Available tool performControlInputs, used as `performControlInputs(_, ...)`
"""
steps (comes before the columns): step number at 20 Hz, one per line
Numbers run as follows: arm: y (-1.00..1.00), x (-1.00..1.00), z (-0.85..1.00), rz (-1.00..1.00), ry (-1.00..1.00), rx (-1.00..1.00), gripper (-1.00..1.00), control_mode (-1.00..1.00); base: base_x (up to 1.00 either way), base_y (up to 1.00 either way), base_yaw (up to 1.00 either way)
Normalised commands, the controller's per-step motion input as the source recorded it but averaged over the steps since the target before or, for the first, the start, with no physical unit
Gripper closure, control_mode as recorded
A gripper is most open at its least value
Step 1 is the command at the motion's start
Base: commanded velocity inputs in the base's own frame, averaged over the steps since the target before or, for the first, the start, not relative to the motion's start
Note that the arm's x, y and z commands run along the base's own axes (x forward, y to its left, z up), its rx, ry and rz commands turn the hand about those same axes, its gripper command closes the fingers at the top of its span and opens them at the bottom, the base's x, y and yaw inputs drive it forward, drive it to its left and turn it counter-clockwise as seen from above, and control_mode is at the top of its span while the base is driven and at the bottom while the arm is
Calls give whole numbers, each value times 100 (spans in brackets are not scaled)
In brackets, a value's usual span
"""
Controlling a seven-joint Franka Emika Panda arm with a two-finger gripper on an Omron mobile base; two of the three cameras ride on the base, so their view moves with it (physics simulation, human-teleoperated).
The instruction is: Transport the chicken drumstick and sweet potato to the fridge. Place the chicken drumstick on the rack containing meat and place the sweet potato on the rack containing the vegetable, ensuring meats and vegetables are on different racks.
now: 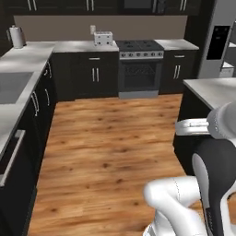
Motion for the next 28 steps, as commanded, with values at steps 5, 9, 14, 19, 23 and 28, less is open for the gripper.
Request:
performControlInputs(5,0,0,0,0,0,0,-100,100,-100,-35,5)
performControlInputs(9,0,0,0,0,0,0,-100,100,-95,-100,9)
performControlInputs(14,0,0,0,0,0,0,-100,100,-52,-100,14)
performControlInputs(19,0,0,0,0,0,0,-100,100,-32,-100,16)
performControlInputs(23,0,0,0,0,0,0,-100,100,-1,-100,13)
performControlInputs(28,0,0,0,0,0,0,-100,100,7,-100,4)
